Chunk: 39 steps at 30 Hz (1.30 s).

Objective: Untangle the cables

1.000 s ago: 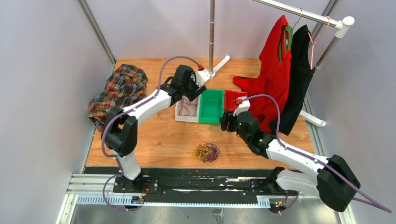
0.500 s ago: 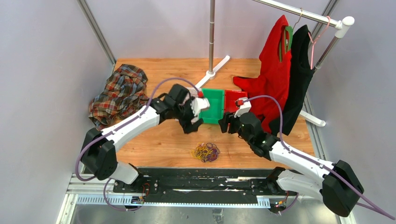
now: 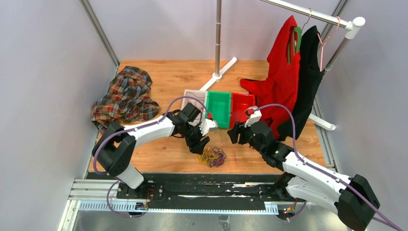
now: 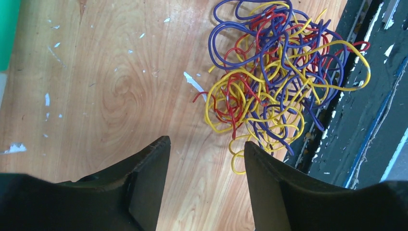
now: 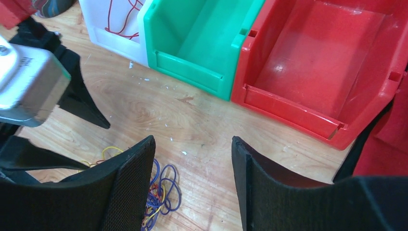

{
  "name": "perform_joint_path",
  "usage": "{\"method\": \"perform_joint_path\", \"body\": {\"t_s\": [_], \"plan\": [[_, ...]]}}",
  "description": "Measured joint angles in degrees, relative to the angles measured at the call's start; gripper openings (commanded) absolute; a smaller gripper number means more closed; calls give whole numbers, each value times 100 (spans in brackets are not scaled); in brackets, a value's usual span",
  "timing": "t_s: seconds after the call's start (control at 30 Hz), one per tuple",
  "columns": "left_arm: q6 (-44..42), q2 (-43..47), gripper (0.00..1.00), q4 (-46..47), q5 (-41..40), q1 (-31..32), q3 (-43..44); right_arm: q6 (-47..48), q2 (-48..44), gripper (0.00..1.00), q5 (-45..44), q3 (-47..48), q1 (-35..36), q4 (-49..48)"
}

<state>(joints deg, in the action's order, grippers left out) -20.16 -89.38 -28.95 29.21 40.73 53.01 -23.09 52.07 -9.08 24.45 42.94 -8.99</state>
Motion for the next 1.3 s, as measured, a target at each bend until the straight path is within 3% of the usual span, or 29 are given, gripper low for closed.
{"method": "perform_joint_path", "body": {"t_s": [0.1, 0.4, 0.67, 0.97, 1.3], "plan": [[153, -155, 50, 221, 129, 0, -22, -26, -7, 58, 94, 0, 0, 7], [625, -345, 2, 778, 278, 0, -20, -92, -17, 53, 339, 0, 0, 33], [691, -74, 1, 101, 345, -63, 643, -96, -173, 49, 509, 0, 0, 26], [708, 535, 1, -481, 223, -122, 1239, -76, -85, 70, 1117, 22, 7, -146], [955, 774, 1, -800, 74, -122, 1268, 103, 494, 70, 1473, 479, 531, -678]]}}
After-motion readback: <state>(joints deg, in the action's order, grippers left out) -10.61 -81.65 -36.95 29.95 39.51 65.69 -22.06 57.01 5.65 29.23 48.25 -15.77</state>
